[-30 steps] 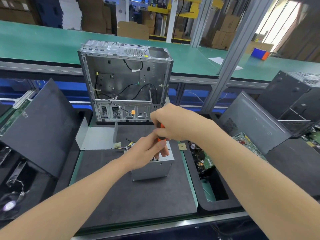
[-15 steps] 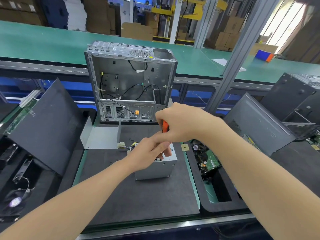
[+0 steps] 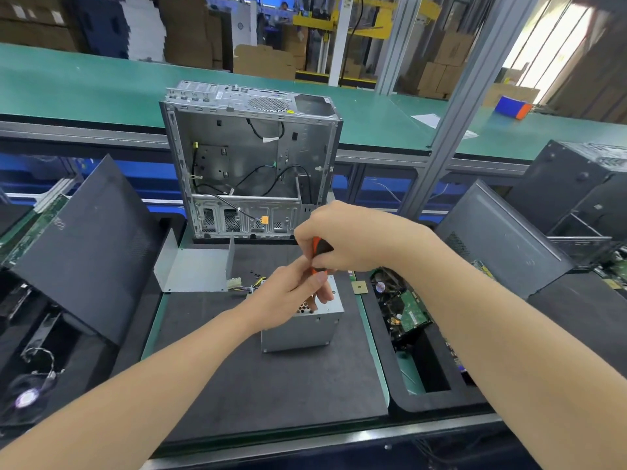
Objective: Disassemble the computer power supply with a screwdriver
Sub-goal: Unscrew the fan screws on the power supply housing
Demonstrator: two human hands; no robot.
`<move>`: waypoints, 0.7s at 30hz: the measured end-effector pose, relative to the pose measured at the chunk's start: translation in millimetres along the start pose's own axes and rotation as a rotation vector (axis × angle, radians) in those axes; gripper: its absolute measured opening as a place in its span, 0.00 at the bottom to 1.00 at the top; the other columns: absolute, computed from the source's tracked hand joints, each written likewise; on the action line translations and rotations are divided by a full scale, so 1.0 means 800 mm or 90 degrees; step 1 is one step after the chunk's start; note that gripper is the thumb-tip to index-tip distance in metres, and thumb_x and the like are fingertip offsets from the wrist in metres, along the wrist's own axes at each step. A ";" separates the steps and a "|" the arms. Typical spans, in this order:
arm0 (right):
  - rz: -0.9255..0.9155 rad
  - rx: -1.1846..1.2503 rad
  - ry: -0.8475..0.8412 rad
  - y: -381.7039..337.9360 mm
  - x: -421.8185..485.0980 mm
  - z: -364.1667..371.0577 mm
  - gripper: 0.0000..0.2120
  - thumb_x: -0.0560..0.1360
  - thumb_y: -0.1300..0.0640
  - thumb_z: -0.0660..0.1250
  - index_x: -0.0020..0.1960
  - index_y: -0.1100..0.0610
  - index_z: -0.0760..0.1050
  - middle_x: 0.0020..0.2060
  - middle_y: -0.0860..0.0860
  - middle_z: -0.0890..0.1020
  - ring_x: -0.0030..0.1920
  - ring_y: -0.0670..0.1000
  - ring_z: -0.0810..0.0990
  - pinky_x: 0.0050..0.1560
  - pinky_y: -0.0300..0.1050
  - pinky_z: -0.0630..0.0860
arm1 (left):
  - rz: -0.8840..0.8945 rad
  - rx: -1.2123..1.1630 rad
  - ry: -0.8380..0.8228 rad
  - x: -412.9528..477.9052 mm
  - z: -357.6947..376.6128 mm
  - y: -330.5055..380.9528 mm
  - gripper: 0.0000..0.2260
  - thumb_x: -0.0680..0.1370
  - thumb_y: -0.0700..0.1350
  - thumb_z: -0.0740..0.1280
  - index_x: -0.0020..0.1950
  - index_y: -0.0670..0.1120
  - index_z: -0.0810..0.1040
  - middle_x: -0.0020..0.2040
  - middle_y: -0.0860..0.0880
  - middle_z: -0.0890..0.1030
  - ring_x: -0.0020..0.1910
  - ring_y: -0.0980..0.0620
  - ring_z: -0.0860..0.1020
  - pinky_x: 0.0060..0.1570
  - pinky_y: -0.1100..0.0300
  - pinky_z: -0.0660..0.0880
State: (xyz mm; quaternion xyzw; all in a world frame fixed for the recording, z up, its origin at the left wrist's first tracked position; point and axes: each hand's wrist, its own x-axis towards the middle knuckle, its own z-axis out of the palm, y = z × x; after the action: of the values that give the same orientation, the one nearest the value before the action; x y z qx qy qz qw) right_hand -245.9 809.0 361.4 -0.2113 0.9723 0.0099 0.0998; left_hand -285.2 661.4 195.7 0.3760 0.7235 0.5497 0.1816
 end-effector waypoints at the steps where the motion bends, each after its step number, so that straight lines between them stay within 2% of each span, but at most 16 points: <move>1: -0.017 -0.006 -0.011 0.002 -0.001 -0.004 0.04 0.76 0.59 0.71 0.47 0.50 0.79 0.43 0.43 0.78 0.50 0.48 0.76 0.50 0.50 0.79 | -0.003 -0.005 0.000 0.000 0.000 -0.001 0.09 0.88 0.52 0.59 0.63 0.51 0.75 0.48 0.52 0.87 0.43 0.49 0.84 0.50 0.56 0.81; 4: -0.054 -0.032 -0.050 0.001 0.002 -0.011 0.11 0.71 0.68 0.69 0.43 0.52 0.82 0.44 0.48 0.81 0.49 0.49 0.78 0.49 0.47 0.78 | 0.004 0.006 0.004 -0.001 0.001 -0.002 0.09 0.87 0.53 0.59 0.62 0.51 0.75 0.48 0.53 0.87 0.43 0.53 0.84 0.48 0.60 0.81; 6: -0.060 -0.026 -0.049 0.001 0.003 -0.010 0.13 0.70 0.69 0.69 0.44 0.52 0.83 0.44 0.47 0.81 0.48 0.48 0.77 0.48 0.47 0.78 | 0.003 0.021 0.008 -0.002 0.002 -0.001 0.10 0.87 0.56 0.60 0.60 0.51 0.75 0.48 0.55 0.87 0.42 0.54 0.85 0.47 0.64 0.79; 7: -0.054 -0.011 -0.044 0.002 0.002 -0.009 0.12 0.71 0.66 0.70 0.47 0.51 0.82 0.43 0.44 0.79 0.48 0.47 0.76 0.49 0.48 0.79 | -0.001 0.025 0.007 -0.002 0.003 -0.001 0.11 0.87 0.57 0.59 0.60 0.52 0.75 0.48 0.55 0.87 0.42 0.54 0.85 0.47 0.64 0.79; 9: -0.023 0.014 -0.014 0.000 0.000 -0.003 0.06 0.74 0.55 0.72 0.50 0.50 0.79 0.41 0.42 0.78 0.48 0.48 0.76 0.48 0.52 0.79 | -0.006 0.038 0.007 -0.001 0.004 -0.003 0.11 0.87 0.57 0.59 0.59 0.52 0.75 0.48 0.55 0.87 0.41 0.54 0.84 0.48 0.60 0.81; 10: 0.017 0.014 0.023 -0.001 0.001 0.003 0.09 0.75 0.46 0.71 0.49 0.50 0.77 0.40 0.43 0.77 0.46 0.50 0.77 0.45 0.54 0.79 | -0.009 0.040 0.010 -0.001 0.005 -0.004 0.11 0.87 0.56 0.59 0.58 0.51 0.76 0.48 0.55 0.87 0.41 0.53 0.84 0.49 0.57 0.81; 11: 0.077 -0.007 0.069 -0.004 0.002 0.010 0.16 0.75 0.38 0.69 0.46 0.51 0.75 0.39 0.45 0.76 0.42 0.52 0.78 0.38 0.52 0.76 | -0.014 0.035 0.014 -0.001 0.005 -0.004 0.10 0.87 0.55 0.59 0.57 0.51 0.76 0.47 0.55 0.87 0.42 0.53 0.84 0.50 0.54 0.82; 13: 0.225 -0.085 0.132 -0.013 0.008 0.020 0.28 0.76 0.28 0.62 0.38 0.54 0.69 0.35 0.49 0.74 0.33 0.52 0.74 0.30 0.45 0.65 | -0.015 0.025 0.014 -0.001 0.005 -0.003 0.10 0.87 0.54 0.58 0.58 0.51 0.75 0.48 0.54 0.87 0.43 0.52 0.84 0.50 0.56 0.81; 14: 0.267 -0.088 0.135 -0.017 0.011 0.023 0.30 0.76 0.28 0.61 0.36 0.54 0.67 0.33 0.50 0.73 0.30 0.52 0.72 0.28 0.43 0.63 | -0.011 0.027 0.009 -0.001 0.005 -0.002 0.09 0.87 0.55 0.58 0.59 0.52 0.74 0.48 0.54 0.87 0.43 0.52 0.84 0.49 0.57 0.81; 16: 0.286 -0.037 0.117 -0.017 0.015 0.026 0.26 0.79 0.34 0.63 0.36 0.55 0.65 0.34 0.51 0.73 0.30 0.52 0.73 0.28 0.43 0.63 | -0.002 0.030 0.000 -0.001 0.005 0.001 0.08 0.87 0.54 0.58 0.59 0.54 0.74 0.48 0.54 0.86 0.43 0.53 0.84 0.47 0.62 0.79; 18: 0.240 -0.002 0.088 -0.012 0.016 0.021 0.19 0.80 0.43 0.67 0.40 0.56 0.69 0.36 0.52 0.74 0.34 0.55 0.76 0.29 0.42 0.65 | 0.000 0.018 -0.001 -0.001 0.003 0.004 0.08 0.87 0.54 0.58 0.60 0.54 0.74 0.48 0.54 0.86 0.42 0.54 0.84 0.45 0.67 0.77; 21: 0.131 0.020 0.039 -0.005 0.011 0.009 0.08 0.79 0.50 0.68 0.47 0.54 0.74 0.39 0.48 0.77 0.39 0.54 0.78 0.32 0.43 0.69 | 0.002 -0.013 -0.004 -0.001 0.000 0.006 0.07 0.88 0.50 0.59 0.62 0.52 0.75 0.47 0.53 0.86 0.42 0.56 0.84 0.45 0.69 0.77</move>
State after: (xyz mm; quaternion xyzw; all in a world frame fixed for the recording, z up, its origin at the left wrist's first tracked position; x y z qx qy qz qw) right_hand -250.6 802.1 352.8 -0.1087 0.9915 -0.0015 0.0716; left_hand -283.1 661.2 200.5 0.3774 0.7163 0.5563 0.1870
